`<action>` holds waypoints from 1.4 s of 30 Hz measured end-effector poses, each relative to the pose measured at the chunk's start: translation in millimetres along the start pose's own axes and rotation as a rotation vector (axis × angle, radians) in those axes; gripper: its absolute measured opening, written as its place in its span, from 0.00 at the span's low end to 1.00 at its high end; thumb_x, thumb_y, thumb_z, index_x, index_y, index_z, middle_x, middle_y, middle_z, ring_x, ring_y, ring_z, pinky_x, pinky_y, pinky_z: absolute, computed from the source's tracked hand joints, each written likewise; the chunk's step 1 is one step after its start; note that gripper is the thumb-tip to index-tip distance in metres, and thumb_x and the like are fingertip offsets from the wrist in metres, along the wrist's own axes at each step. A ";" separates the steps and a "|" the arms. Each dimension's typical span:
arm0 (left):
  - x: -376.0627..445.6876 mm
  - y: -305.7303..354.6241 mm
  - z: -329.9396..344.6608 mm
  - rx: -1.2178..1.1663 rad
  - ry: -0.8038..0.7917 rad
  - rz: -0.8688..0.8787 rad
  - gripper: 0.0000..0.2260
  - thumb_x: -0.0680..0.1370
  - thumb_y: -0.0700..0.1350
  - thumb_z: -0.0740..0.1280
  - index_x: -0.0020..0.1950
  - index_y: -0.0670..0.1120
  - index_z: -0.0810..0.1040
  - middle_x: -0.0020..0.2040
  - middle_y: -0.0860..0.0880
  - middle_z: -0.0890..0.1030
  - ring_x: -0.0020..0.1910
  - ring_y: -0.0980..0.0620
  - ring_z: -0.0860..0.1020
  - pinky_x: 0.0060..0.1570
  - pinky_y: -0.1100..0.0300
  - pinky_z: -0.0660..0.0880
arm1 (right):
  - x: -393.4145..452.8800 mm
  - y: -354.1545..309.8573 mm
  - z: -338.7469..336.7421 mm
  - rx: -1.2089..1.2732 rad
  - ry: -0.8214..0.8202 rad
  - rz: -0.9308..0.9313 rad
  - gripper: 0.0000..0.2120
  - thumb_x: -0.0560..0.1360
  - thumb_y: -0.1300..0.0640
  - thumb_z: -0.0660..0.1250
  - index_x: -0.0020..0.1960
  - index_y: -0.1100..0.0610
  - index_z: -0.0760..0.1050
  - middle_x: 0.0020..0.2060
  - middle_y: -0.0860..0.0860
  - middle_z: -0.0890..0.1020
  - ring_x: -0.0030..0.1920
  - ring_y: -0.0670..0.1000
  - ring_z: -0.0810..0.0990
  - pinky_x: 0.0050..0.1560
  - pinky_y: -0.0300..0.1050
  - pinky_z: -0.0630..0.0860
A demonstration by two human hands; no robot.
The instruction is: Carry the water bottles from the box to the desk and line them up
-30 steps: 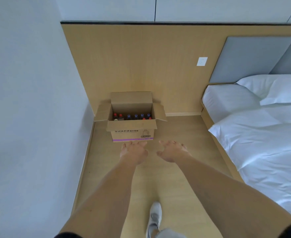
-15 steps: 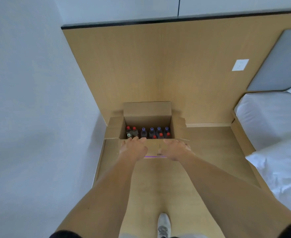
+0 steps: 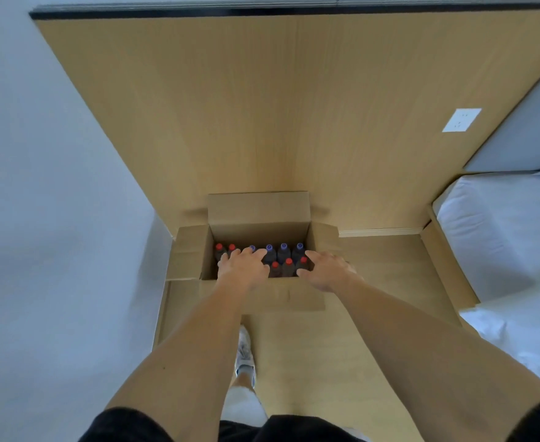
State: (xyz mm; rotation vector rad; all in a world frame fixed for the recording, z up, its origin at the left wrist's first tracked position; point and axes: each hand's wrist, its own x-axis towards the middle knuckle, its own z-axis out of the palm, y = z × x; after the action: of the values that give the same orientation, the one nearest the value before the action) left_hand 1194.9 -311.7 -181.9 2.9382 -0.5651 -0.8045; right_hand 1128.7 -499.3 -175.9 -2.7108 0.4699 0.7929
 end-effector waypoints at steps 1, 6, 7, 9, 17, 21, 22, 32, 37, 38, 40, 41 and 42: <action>17.0 -5.8 -5.6 -0.001 0.005 0.010 0.22 0.83 0.53 0.54 0.78 0.56 0.63 0.75 0.47 0.69 0.73 0.43 0.66 0.72 0.42 0.62 | 14.7 -5.4 -7.5 -0.003 0.006 0.007 0.31 0.79 0.36 0.56 0.79 0.46 0.57 0.75 0.54 0.67 0.74 0.59 0.65 0.70 0.56 0.64; 96.1 -39.0 -42.1 -0.007 -0.017 0.047 0.24 0.84 0.54 0.53 0.81 0.55 0.59 0.78 0.48 0.66 0.76 0.42 0.64 0.74 0.41 0.59 | 85.7 -42.7 -44.1 0.003 0.005 0.022 0.32 0.80 0.36 0.56 0.80 0.46 0.56 0.76 0.54 0.66 0.74 0.59 0.65 0.71 0.57 0.65; 108.6 -46.0 -49.1 -0.009 -0.030 0.047 0.24 0.84 0.54 0.53 0.81 0.55 0.59 0.78 0.48 0.66 0.76 0.42 0.63 0.75 0.41 0.59 | 98.1 -50.1 -49.6 0.001 -0.003 0.027 0.32 0.80 0.36 0.56 0.80 0.46 0.55 0.76 0.54 0.65 0.75 0.59 0.65 0.72 0.58 0.65; 133.6 -60.3 -60.4 -0.001 -0.051 0.047 0.24 0.84 0.54 0.54 0.81 0.55 0.59 0.79 0.48 0.65 0.76 0.42 0.63 0.75 0.41 0.58 | 121.9 -62.8 -55.9 0.010 -0.016 0.039 0.33 0.80 0.36 0.56 0.81 0.47 0.55 0.77 0.54 0.64 0.75 0.59 0.64 0.73 0.57 0.65; 208.2 -93.8 -49.7 -0.006 -0.167 0.061 0.24 0.84 0.54 0.54 0.81 0.53 0.60 0.78 0.46 0.66 0.75 0.40 0.65 0.74 0.44 0.61 | 197.9 -69.6 -43.9 0.051 -0.098 0.073 0.32 0.80 0.36 0.58 0.80 0.46 0.57 0.76 0.53 0.66 0.74 0.59 0.66 0.72 0.55 0.66; 233.6 -98.8 -21.5 -0.025 -0.228 0.049 0.23 0.84 0.53 0.55 0.79 0.54 0.63 0.75 0.45 0.69 0.72 0.40 0.68 0.71 0.43 0.64 | 235.5 -60.5 -24.5 0.070 -0.147 0.071 0.33 0.78 0.36 0.60 0.79 0.46 0.60 0.74 0.54 0.70 0.72 0.60 0.70 0.70 0.55 0.68; 239.8 -99.6 -14.3 -0.028 -0.235 0.040 0.23 0.83 0.53 0.55 0.79 0.54 0.63 0.75 0.45 0.70 0.72 0.40 0.68 0.70 0.43 0.65 | 245.2 -57.0 -18.3 0.072 -0.163 0.073 0.33 0.78 0.36 0.61 0.78 0.47 0.60 0.73 0.55 0.71 0.71 0.60 0.71 0.70 0.55 0.69; 315.1 -94.9 78.6 -0.078 -0.332 0.006 0.24 0.83 0.53 0.56 0.80 0.53 0.61 0.75 0.45 0.69 0.71 0.40 0.68 0.69 0.43 0.65 | 333.5 4.6 67.0 0.095 -0.298 0.161 0.33 0.77 0.37 0.60 0.79 0.45 0.58 0.73 0.54 0.69 0.71 0.61 0.69 0.69 0.55 0.69; 340.8 -105.0 142.7 -0.069 -0.380 -0.023 0.24 0.84 0.53 0.55 0.80 0.53 0.60 0.75 0.46 0.69 0.72 0.41 0.68 0.69 0.45 0.65 | 373.0 29.6 119.6 0.095 -0.354 0.175 0.33 0.78 0.37 0.61 0.79 0.45 0.57 0.75 0.54 0.68 0.72 0.61 0.68 0.70 0.55 0.67; 343.7 -109.2 153.3 -0.063 -0.386 -0.032 0.24 0.84 0.53 0.56 0.80 0.53 0.60 0.75 0.46 0.69 0.72 0.42 0.68 0.70 0.45 0.65 | 380.0 33.3 127.6 0.093 -0.359 0.177 0.33 0.78 0.38 0.61 0.80 0.44 0.57 0.75 0.53 0.67 0.73 0.61 0.68 0.70 0.55 0.67; 351.6 -117.2 176.7 -0.064 -0.404 -0.051 0.24 0.84 0.53 0.56 0.80 0.53 0.60 0.75 0.47 0.69 0.72 0.43 0.68 0.70 0.45 0.64 | 398.5 41.5 145.1 0.083 -0.374 0.174 0.33 0.78 0.37 0.61 0.80 0.44 0.57 0.76 0.53 0.66 0.73 0.61 0.68 0.71 0.54 0.67; 354.2 -121.7 187.7 -0.064 -0.412 -0.061 0.23 0.84 0.53 0.56 0.80 0.54 0.61 0.75 0.47 0.69 0.72 0.43 0.68 0.71 0.45 0.64 | 406.7 44.5 152.7 0.076 -0.382 0.166 0.33 0.78 0.37 0.61 0.80 0.44 0.57 0.76 0.53 0.66 0.73 0.61 0.68 0.72 0.55 0.66; 356.1 -125.6 198.0 -0.062 -0.420 -0.069 0.23 0.84 0.53 0.56 0.80 0.54 0.61 0.75 0.47 0.69 0.72 0.43 0.68 0.70 0.46 0.64 | 414.4 46.7 160.2 0.068 -0.390 0.161 0.33 0.78 0.37 0.61 0.80 0.44 0.57 0.76 0.53 0.66 0.73 0.61 0.68 0.72 0.55 0.66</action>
State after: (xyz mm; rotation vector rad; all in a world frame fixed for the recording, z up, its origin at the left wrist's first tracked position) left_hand 1422.4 -311.0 -542.5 2.7515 -0.4454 -1.4341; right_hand 1365.9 -580.6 -545.6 -2.3935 0.6113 1.2881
